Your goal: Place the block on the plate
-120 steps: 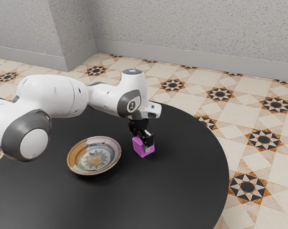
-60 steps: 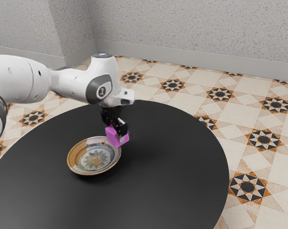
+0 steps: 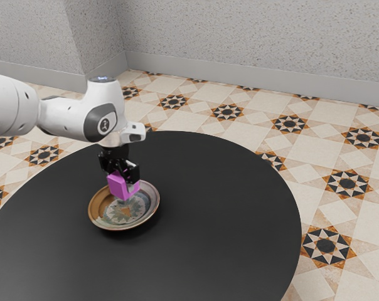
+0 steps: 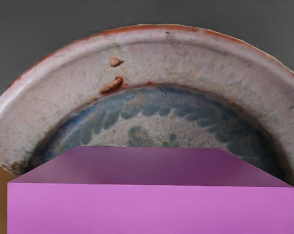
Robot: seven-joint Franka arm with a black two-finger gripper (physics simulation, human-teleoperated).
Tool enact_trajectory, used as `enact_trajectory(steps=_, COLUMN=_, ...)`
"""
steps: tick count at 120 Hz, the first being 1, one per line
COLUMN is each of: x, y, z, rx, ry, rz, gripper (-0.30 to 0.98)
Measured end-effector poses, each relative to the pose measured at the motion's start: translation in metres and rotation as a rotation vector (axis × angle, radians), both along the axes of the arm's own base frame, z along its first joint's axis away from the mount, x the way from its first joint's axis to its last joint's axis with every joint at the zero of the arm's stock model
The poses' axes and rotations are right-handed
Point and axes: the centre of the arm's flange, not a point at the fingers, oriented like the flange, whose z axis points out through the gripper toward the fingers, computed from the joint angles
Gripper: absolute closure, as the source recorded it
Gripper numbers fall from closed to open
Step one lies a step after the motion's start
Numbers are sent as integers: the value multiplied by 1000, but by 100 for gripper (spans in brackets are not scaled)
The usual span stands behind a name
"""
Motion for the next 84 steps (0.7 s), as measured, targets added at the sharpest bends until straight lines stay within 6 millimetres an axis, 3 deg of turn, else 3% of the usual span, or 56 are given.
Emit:
enact_trajectory(steps=22, x=1, y=0, z=11, rx=-2, ry=-28, rz=24, gripper=11)
enact_trajectory(steps=35, x=0, y=0, z=40, rx=-8, ry=-78, rz=35, gripper=7)
enact_trajectory(steps=56, x=-6, y=-23, z=108, rx=-23, ry=-183, rz=47, gripper=3)
enact_trajectory(steps=84, x=-22, y=-30, z=205, rx=3, ry=-245, rz=68, gripper=1)
